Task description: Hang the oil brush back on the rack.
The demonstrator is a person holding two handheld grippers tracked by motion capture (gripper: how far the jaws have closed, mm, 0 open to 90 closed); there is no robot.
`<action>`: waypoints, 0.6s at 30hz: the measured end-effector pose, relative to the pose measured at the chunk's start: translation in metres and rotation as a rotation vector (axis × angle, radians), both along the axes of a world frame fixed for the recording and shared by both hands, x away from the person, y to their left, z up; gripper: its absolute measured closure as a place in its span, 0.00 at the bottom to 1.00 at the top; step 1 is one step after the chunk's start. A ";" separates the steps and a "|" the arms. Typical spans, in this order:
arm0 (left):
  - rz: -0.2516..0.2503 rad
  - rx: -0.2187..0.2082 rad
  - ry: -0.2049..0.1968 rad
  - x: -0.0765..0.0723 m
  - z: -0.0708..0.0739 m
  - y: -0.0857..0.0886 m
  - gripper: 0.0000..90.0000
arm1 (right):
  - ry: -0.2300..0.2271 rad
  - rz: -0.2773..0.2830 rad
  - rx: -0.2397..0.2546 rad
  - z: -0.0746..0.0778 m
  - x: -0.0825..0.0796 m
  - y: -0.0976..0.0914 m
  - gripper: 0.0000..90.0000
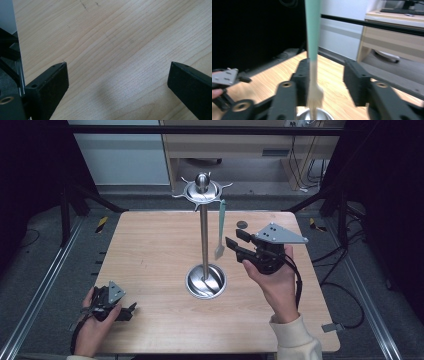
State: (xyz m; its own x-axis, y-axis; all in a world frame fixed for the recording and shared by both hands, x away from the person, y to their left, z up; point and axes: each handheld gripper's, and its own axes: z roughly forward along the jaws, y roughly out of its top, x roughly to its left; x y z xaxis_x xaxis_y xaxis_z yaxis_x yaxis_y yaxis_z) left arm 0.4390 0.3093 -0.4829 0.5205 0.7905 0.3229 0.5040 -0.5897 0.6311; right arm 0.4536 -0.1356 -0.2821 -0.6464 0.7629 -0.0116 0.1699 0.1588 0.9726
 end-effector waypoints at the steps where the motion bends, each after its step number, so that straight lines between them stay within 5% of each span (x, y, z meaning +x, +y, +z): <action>1: 0.000 0.000 0.000 0.000 0.000 0.000 0.03 | 0.002 -0.008 -0.008 -0.001 0.000 -0.001 0.55; 9: -0.004 -0.003 -0.003 0.000 0.000 0.000 0.03 | 0.034 -0.093 -0.046 -0.004 0.001 -0.017 0.31; 18: -0.005 0.000 -0.001 0.000 0.000 -0.001 0.03 | 0.038 -0.168 -0.077 -0.008 0.003 -0.030 0.19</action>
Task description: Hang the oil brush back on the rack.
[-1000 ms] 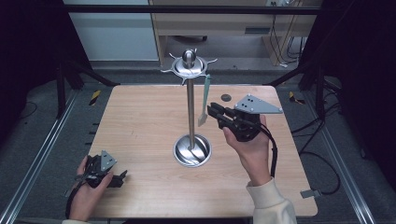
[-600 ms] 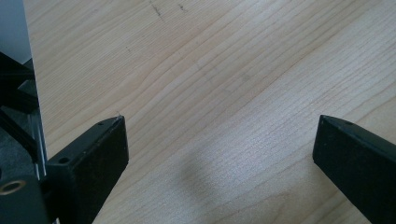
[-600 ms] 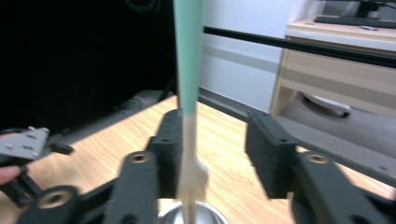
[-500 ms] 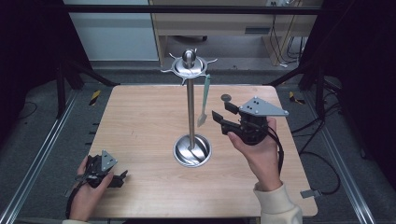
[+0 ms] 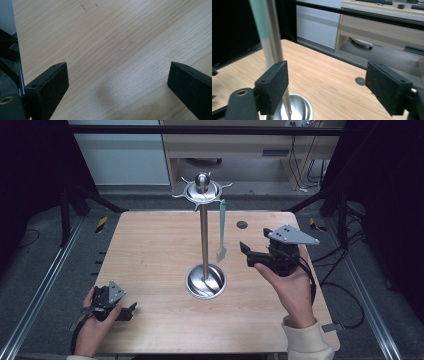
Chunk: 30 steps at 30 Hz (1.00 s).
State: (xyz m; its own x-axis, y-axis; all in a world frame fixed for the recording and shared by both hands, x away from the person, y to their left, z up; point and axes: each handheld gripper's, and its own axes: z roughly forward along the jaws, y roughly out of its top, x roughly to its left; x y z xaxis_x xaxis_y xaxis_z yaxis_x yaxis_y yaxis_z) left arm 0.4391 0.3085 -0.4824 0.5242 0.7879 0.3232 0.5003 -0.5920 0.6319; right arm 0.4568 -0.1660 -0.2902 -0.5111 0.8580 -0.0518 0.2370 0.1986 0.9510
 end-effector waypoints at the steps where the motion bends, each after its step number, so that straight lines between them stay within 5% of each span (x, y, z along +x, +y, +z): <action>1: -0.001 0.000 0.001 0.000 0.000 0.000 0.03 | 0.006 -0.020 -0.008 -0.002 0.001 -0.004 0.17; 11: -0.002 -0.001 -0.001 0.000 0.000 0.000 0.03 | 0.044 -0.023 -0.039 -0.029 0.007 -0.023 0.10; 30: -0.007 0.001 0.003 0.000 0.000 -0.001 0.03 | 0.162 -0.014 -0.096 -0.094 0.021 -0.034 0.15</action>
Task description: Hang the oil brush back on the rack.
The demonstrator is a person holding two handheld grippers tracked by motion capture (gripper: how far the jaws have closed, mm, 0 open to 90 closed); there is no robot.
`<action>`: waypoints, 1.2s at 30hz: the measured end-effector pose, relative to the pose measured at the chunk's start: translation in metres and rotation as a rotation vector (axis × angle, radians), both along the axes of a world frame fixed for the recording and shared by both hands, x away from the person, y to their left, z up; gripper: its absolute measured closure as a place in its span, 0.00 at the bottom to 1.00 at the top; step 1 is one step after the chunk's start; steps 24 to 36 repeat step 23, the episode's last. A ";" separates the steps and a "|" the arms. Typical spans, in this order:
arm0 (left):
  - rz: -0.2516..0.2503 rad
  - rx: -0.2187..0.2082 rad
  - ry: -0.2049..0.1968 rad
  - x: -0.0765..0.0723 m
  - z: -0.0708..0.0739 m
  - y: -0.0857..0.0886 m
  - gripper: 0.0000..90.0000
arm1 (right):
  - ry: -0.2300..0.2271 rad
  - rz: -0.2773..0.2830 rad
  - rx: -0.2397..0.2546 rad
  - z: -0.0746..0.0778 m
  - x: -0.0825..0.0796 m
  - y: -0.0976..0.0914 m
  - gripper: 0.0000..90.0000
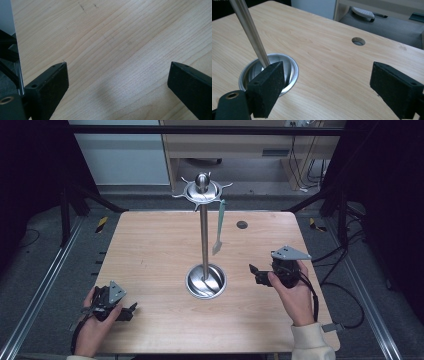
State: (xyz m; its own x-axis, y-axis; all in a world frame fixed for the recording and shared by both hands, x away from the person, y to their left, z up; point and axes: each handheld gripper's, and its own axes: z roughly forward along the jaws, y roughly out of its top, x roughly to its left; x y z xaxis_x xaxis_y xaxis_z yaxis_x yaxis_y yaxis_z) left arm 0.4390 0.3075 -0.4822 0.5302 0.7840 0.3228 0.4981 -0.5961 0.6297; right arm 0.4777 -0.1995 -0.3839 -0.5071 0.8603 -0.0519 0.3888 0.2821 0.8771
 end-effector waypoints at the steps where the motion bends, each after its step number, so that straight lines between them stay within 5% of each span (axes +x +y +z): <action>1: 0.000 0.000 0.000 0.000 0.000 0.000 0.03 | 0.003 0.001 -0.003 -0.003 0.001 0.000 0.15; 13: -0.003 0.002 0.001 0.000 -0.001 -0.001 0.03 | 0.055 0.007 -0.029 -0.032 0.008 0.002 0.16; 21: -0.006 0.004 0.003 0.000 -0.001 -0.002 0.03 | 0.135 0.009 -0.077 -0.070 0.016 0.008 0.17; 36: -0.008 0.005 0.004 0.001 -0.001 -0.002 0.03 | 0.145 0.011 -0.087 -0.073 0.017 0.009 0.17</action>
